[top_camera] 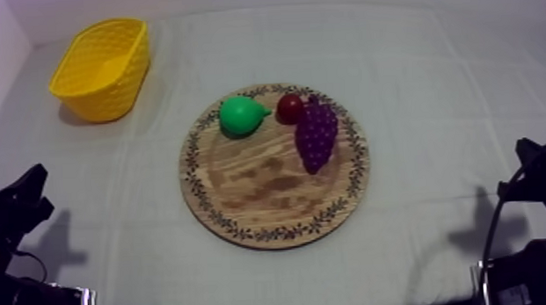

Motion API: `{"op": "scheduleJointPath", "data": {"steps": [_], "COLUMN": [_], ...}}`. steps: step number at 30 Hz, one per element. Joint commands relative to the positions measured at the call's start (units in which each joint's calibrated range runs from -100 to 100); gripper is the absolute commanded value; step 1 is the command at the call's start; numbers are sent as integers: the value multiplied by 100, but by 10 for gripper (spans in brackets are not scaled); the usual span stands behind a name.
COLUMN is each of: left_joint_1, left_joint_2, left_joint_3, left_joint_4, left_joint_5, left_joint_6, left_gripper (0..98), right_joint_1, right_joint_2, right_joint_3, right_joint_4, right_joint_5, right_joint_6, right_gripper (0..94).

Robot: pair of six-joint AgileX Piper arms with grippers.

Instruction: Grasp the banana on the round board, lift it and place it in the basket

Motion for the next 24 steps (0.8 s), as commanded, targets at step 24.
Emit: {"op": "scheduleJointPath", "data": {"steps": [24], "left_joint_1": [3], "left_joint_2": [0], "left_joint_3": [17], "left_joint_4": [-2], "left_joint_5": [-57], "left_joint_6": [73], "left_gripper": [1], "right_joint_1": [-1], "right_joint_2": [-2], "right_joint_3": [2], "right_joint_4": [1], "right_joint_5": [-4], "right_joint_6": [1], "right_gripper": [3]}}
